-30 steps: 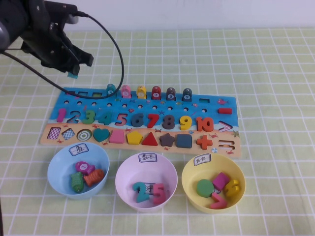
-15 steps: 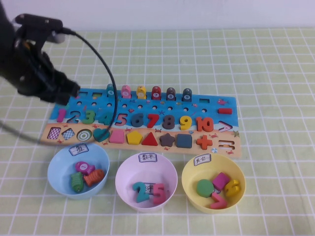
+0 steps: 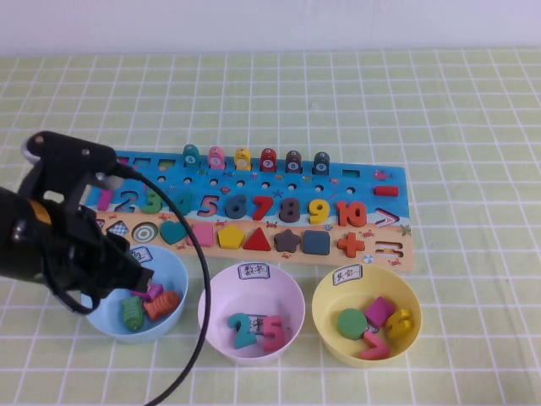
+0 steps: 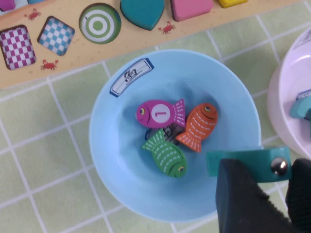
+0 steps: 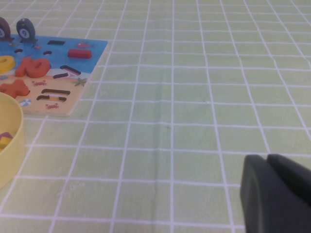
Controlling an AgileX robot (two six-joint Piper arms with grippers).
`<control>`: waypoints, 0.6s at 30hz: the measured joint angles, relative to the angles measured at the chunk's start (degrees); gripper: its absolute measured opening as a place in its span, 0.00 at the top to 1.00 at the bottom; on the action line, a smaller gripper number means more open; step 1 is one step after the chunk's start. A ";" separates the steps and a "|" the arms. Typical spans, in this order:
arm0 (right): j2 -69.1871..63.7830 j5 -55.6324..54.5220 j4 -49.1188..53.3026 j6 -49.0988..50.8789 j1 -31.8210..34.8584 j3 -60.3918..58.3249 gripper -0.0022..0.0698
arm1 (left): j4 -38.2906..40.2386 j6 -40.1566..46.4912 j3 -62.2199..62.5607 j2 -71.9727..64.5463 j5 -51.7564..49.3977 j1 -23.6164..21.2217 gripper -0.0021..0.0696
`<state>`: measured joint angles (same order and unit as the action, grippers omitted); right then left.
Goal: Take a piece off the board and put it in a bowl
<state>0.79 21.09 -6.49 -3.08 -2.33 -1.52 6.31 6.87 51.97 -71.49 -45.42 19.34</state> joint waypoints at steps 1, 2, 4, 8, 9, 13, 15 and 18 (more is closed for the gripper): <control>0.00 0.00 0.00 0.00 0.00 0.00 0.99 | 0.00 0.00 -0.74 -0.34 1.34 0.00 0.73; 0.00 0.00 0.00 0.00 0.00 0.00 0.99 | 0.00 0.00 -1.08 -0.85 2.20 0.00 0.73; 0.00 0.00 0.00 0.00 0.00 0.00 0.99 | 0.13 0.21 -1.28 -2.57 3.34 0.00 0.73; 0.00 0.00 0.00 0.00 0.00 0.00 0.99 | 0.13 0.60 -1.28 -7.11 4.48 0.00 0.73; 0.00 0.00 0.00 0.00 0.00 0.00 0.99 | 0.13 0.83 -1.37 -8.14 4.74 0.00 0.73; 0.00 0.00 0.00 0.00 0.00 0.00 0.99 | 0.13 1.22 -1.37 -12.69 6.96 0.00 0.73; 0.00 0.00 0.00 0.00 0.00 0.00 0.99 | 0.13 1.22 -1.37 -14.33 7.51 0.00 0.71; 0.00 0.00 0.00 0.00 0.00 0.00 0.99 | 0.23 1.31 -1.37 -15.40 7.74 0.00 0.58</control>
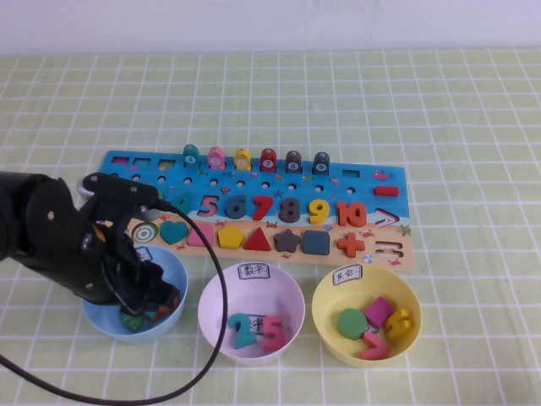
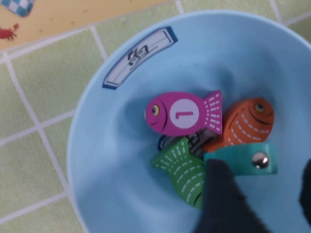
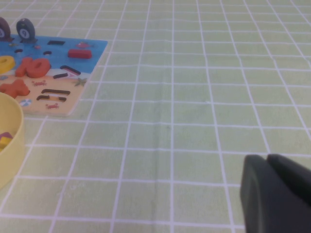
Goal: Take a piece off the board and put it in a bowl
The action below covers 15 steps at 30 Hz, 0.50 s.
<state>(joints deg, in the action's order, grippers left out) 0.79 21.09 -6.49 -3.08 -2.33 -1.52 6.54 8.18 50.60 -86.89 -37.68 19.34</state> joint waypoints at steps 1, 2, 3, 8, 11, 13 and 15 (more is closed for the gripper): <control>0.00 0.00 0.00 0.00 0.00 0.00 0.99 | -0.02 0.00 0.00 0.03 0.00 0.00 0.51; 0.00 0.00 0.00 0.00 0.00 0.00 0.99 | -0.02 0.00 0.00 0.03 0.00 0.00 0.46; 0.00 0.00 0.00 0.00 0.00 0.00 0.99 | -0.02 0.00 0.00 0.03 0.00 0.00 0.41; 0.00 0.00 0.00 0.00 0.00 0.00 0.99 | -0.02 0.39 -0.12 4.71 0.71 0.00 0.32; 0.00 0.00 0.00 0.00 0.00 0.00 0.99 | -0.02 0.91 -0.81 12.31 2.60 0.00 0.45; 0.00 0.00 0.00 0.00 0.00 0.00 0.99 | -0.02 1.35 -1.32 17.97 3.58 0.00 0.60; 0.00 0.00 0.00 0.00 0.00 0.00 0.99 | -0.02 1.46 -2.31 23.97 3.99 0.00 0.76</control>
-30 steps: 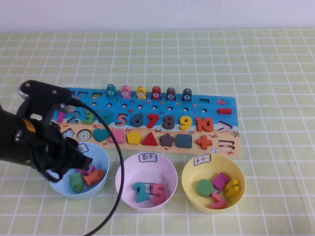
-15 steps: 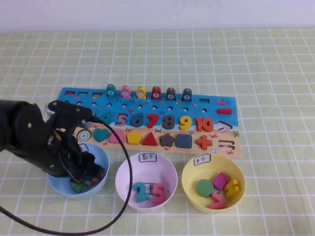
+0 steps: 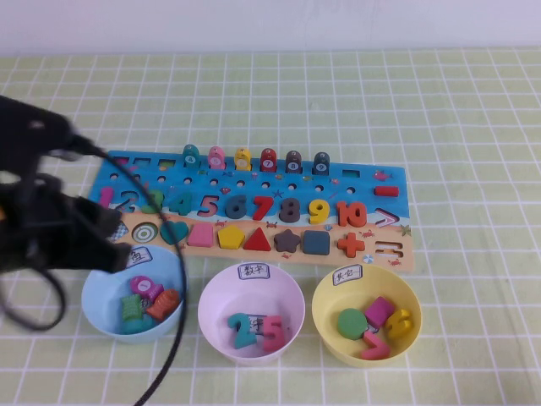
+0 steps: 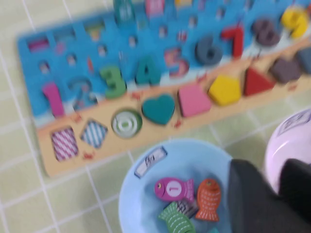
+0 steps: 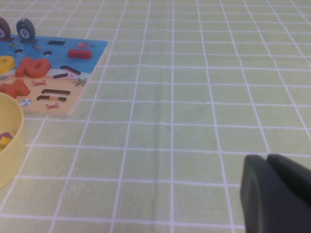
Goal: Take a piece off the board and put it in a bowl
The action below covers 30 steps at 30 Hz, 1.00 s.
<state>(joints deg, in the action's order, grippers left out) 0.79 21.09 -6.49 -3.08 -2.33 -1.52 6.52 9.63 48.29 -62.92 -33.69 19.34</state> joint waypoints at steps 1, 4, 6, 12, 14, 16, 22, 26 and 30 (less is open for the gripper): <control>0.00 0.00 0.00 0.00 0.00 0.00 0.99 | 0.00 0.03 -0.56 3.32 0.00 0.00 0.84; 0.00 0.00 0.00 0.00 0.00 0.00 0.99 | 0.64 0.13 -3.22 12.55 0.00 0.00 0.94; 0.00 0.00 0.00 0.00 0.00 0.00 0.99 | 2.08 0.13 -4.99 17.59 -0.67 0.00 0.96; 0.00 0.00 0.00 0.00 0.00 0.00 0.99 | 4.55 0.46 -9.17 27.70 -6.56 0.00 0.97; 0.00 0.00 0.00 0.00 0.00 0.00 0.99 | 4.46 0.30 -9.44 31.13 -9.89 0.00 0.97; 0.00 0.00 0.00 0.00 0.00 0.00 0.99 | 4.72 -0.87 -9.53 34.79 -13.30 0.00 0.97; 0.00 0.00 0.00 0.00 0.00 0.00 0.99 | 4.39 -2.34 -9.53 41.88 -22.89 0.00 0.97; 0.00 0.00 0.00 0.00 0.00 0.00 0.99 | 2.86 -2.34 -9.53 43.11 -28.58 0.00 0.97; 0.00 0.00 0.00 0.00 0.00 0.00 0.99 | 1.58 -2.34 -9.53 43.11 -29.24 0.00 0.97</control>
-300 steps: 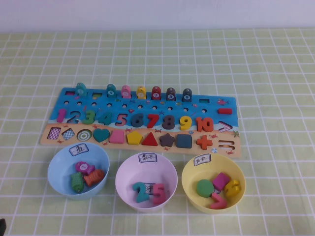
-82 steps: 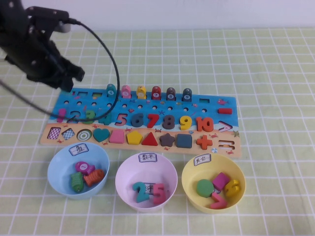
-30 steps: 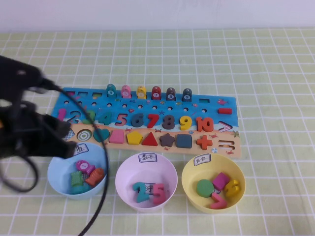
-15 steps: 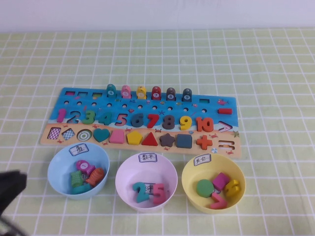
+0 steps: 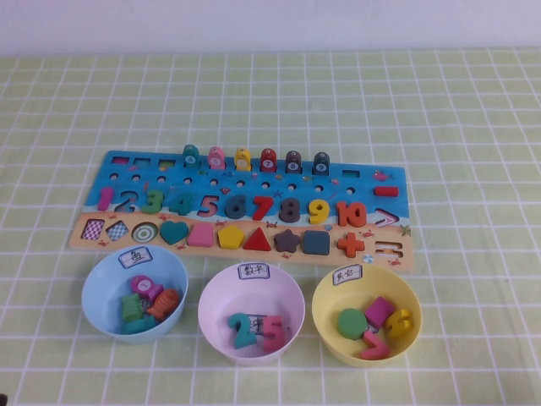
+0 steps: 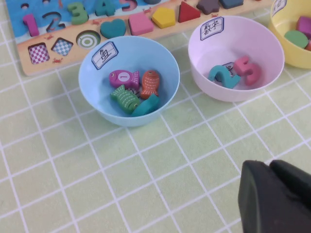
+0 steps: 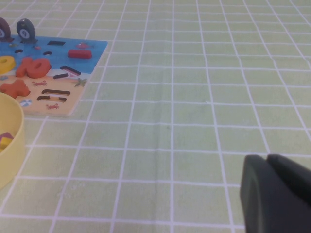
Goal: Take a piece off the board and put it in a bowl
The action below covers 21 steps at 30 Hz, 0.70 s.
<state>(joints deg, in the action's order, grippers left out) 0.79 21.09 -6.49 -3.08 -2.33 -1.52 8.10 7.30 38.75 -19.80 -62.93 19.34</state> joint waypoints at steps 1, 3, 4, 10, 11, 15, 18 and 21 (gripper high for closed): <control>0.00 0.00 0.00 0.00 0.00 0.00 0.99 | -0.07 0.00 -0.15 0.00 0.12 0.00 0.97; 0.00 0.00 0.00 0.00 0.00 0.00 0.99 | -0.07 0.00 -1.00 0.10 1.19 0.00 0.98; 0.00 0.00 0.00 0.00 0.00 0.00 0.99 | -0.07 0.00 -2.01 0.36 2.34 0.00 0.98; 0.00 0.00 0.00 0.00 0.00 0.00 0.99 | 0.63 0.12 -13.91 6.46 16.37 0.00 0.98; 0.00 0.00 0.00 0.00 0.00 0.00 0.99 | 0.51 0.12 -15.73 8.17 20.65 0.00 0.98; 0.00 0.00 0.00 0.00 0.00 0.00 0.99 | -1.44 0.32 -23.80 15.44 36.16 -1.76 0.98; 0.00 0.00 0.00 0.00 0.00 0.00 0.99 | -5.37 0.37 -28.24 19.28 41.68 -4.25 0.98; 0.00 0.00 0.00 0.00 0.00 0.00 0.99 | -8.43 0.50 -31.74 20.37 43.60 -8.08 0.98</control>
<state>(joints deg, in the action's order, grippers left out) 0.79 21.09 -6.49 -3.08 -2.33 -1.52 -0.33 7.80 7.01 0.56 -19.33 11.26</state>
